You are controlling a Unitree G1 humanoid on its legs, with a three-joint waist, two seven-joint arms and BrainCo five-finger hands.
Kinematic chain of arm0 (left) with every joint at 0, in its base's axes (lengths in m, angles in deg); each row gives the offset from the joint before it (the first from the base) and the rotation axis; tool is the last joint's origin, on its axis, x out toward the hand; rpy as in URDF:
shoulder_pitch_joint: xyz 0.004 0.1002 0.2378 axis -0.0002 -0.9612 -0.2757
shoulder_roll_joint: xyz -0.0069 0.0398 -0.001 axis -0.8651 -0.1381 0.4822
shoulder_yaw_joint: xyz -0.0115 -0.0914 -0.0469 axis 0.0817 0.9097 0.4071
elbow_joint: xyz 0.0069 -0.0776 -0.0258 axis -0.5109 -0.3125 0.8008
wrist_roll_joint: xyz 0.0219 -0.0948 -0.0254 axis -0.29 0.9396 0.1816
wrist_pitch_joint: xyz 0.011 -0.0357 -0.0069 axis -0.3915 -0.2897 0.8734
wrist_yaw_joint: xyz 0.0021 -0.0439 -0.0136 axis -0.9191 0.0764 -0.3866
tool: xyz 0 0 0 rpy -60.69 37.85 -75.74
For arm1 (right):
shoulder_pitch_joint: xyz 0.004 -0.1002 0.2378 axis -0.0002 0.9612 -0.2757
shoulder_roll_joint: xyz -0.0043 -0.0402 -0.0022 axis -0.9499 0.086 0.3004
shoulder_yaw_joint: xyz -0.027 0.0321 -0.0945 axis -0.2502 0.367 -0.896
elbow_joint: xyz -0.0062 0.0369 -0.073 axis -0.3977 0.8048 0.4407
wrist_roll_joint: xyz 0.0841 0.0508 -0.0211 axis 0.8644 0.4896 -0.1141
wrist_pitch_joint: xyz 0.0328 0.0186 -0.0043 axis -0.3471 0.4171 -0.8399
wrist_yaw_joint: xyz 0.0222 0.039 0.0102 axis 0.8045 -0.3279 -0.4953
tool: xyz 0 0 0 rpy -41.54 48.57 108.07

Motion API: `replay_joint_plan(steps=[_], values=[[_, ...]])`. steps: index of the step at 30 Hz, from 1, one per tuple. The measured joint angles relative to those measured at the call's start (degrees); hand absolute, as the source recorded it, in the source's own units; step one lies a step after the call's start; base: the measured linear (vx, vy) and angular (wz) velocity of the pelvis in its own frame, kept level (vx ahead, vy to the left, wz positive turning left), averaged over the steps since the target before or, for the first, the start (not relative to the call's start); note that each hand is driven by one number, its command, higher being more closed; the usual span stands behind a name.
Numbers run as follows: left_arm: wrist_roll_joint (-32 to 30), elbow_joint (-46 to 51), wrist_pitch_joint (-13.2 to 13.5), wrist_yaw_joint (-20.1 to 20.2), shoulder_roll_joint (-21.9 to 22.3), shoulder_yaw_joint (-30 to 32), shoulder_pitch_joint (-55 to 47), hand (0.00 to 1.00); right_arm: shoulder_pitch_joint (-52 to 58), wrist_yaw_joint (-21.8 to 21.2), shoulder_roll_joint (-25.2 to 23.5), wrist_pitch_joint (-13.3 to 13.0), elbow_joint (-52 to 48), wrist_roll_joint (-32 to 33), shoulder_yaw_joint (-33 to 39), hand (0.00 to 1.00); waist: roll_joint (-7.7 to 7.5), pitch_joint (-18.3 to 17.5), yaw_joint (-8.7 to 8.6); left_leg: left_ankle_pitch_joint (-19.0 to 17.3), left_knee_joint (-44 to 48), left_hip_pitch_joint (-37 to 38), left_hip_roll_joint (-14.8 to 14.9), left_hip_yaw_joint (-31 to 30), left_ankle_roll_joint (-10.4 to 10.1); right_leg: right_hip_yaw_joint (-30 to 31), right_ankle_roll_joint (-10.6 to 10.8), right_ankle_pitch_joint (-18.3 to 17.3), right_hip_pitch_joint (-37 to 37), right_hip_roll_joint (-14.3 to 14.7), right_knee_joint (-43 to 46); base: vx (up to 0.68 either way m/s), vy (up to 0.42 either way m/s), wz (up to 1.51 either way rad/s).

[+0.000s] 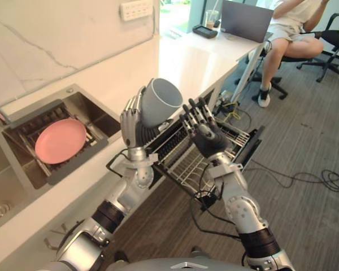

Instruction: Walk over to the sink, pick up the cup, carry it to the dishwasher, place the cup inside the dishwasher, then close the dishwasher door

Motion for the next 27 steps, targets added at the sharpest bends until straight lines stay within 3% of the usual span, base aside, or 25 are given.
replay_joint_plan(steps=[7, 17, 18, 24, 27], values=[[0.0, -0.4, -0.6, -0.7, 0.9, -4.4, 1.2, 1.0, -5.7, 9.4, -1.6, 1.2, 1.1, -4.0, -5.4, 0.0, 0.17, -1.3, 1.37, 1.1, -0.4, -1.0, 0.0, -1.7, 0.4, -1.6, -0.1, 0.2, 0.1, 0.0, 0.2, -0.05, 0.007, 0.11], [0.2, -2.1, -2.2, -0.3, 1.3, -6.8, 1.7, 1.0, -8.1, 17.2, -2.6, 2.3, 3.3, -6.0, -8.5, 0.0, 0.78, -3.9, 1.82, 2.5, -0.4, -2.8, 0.0, -4.2, 0.8, -4.0, -0.7, 0.1, -0.1, 0.0, 0.2, -0.05, 0.011, 0.13], [0.3, -2.1, -2.4, -0.4, 1.3, -6.7, 1.7, 1.0, -8.6, 17.5, -2.6, 2.3, 3.7, -6.4, -8.6, 1.0, 0.87, -4.1, 2.0, 2.5, -0.4, -2.8, 0.0, -4.2, 0.8, -4.0, -0.9, 0.3, -0.1, 0.0, 0.1, 0.0, 0.0, 0.0], [1.1, -2.3, -4.2, -0.3, 1.3, -6.6, 1.7, 1.0, -11.1, 21.3, -2.6, 2.2, 4.7, -8.0, -9.8, 1.0, 1.0, -4.4, 2.88, 2.9, -0.4, -3.0, 0.0, -4.7, 0.9, -4.3, -1.0, 0.6, 0.0, 0.0, 0.1, -0.01, 0.007, 0.03], [1.4, -2.2, -4.3, -0.7, 1.3, -6.6, 1.7, 1.0, -11.9, 23.8, -2.6, 0.1, 4.7, -10.6, -10.8, 1.0, 1.04, -4.5, 2.93, 2.9, -0.4, -3.1, 0.0, -5.1, 0.8, -4.6, -0.9, 0.6, 0.1, 0.0, 0.1, -0.01, 0.01, 0.06]])
